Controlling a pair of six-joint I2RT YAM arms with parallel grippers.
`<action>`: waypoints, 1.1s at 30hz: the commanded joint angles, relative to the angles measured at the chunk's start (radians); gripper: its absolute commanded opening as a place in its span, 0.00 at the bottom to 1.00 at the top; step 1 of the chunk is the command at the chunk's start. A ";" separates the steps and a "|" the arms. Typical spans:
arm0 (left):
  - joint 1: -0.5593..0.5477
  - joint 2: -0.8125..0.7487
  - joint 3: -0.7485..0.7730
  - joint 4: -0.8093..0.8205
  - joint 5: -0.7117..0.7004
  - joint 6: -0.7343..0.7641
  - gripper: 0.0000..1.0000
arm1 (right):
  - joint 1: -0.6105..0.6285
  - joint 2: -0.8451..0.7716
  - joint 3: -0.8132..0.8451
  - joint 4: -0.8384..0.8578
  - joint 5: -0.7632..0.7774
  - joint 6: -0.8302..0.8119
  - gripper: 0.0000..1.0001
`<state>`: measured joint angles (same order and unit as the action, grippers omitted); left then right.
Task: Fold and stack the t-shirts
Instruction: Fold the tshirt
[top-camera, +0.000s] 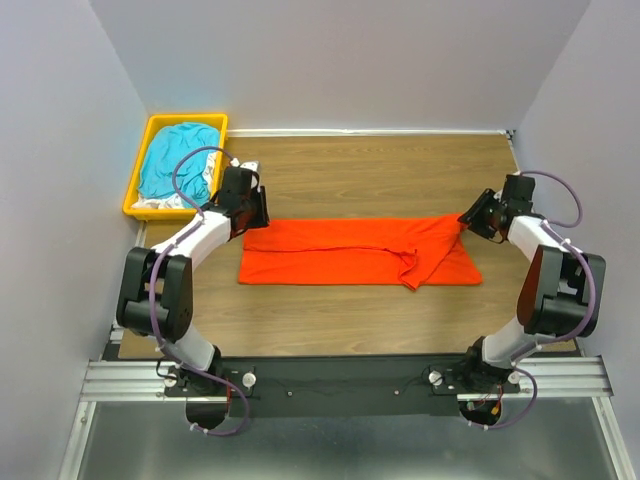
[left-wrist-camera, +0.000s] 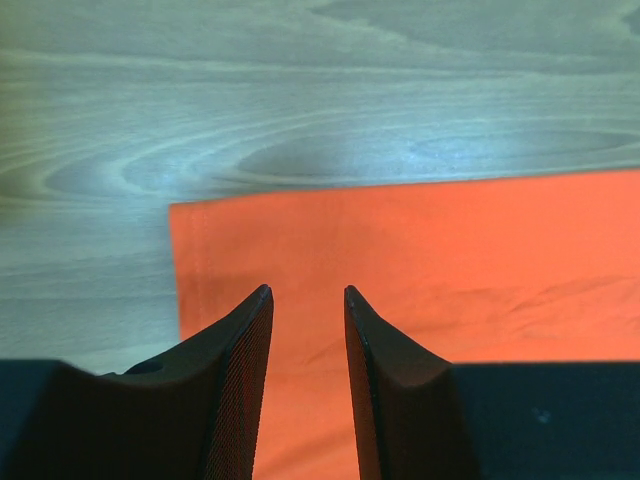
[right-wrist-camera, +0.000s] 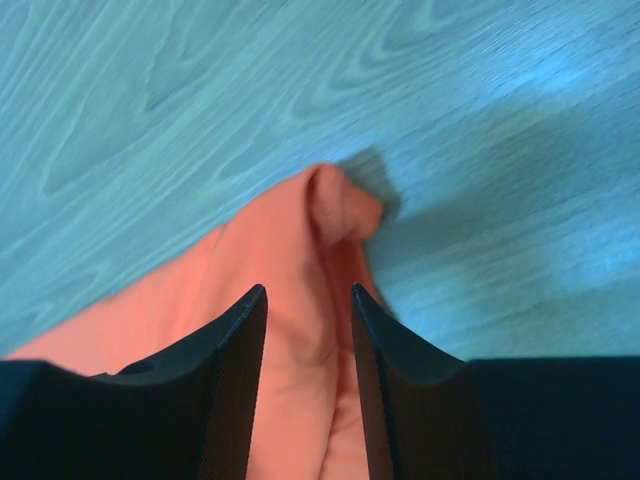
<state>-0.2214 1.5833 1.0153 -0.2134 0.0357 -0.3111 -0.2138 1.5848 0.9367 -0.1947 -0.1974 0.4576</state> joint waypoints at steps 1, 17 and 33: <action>0.002 0.067 0.026 0.037 0.041 -0.003 0.42 | -0.029 0.052 -0.018 0.135 -0.031 0.061 0.44; 0.054 0.168 -0.021 0.037 -0.005 -0.014 0.42 | -0.070 0.211 0.042 0.186 -0.074 0.064 0.09; 0.085 0.104 -0.026 0.028 -0.013 -0.006 0.43 | -0.110 0.181 0.122 0.086 -0.148 -0.006 0.43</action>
<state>-0.1394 1.7359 0.9848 -0.1734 0.0448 -0.3222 -0.3332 1.8469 1.0294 -0.0368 -0.3527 0.4881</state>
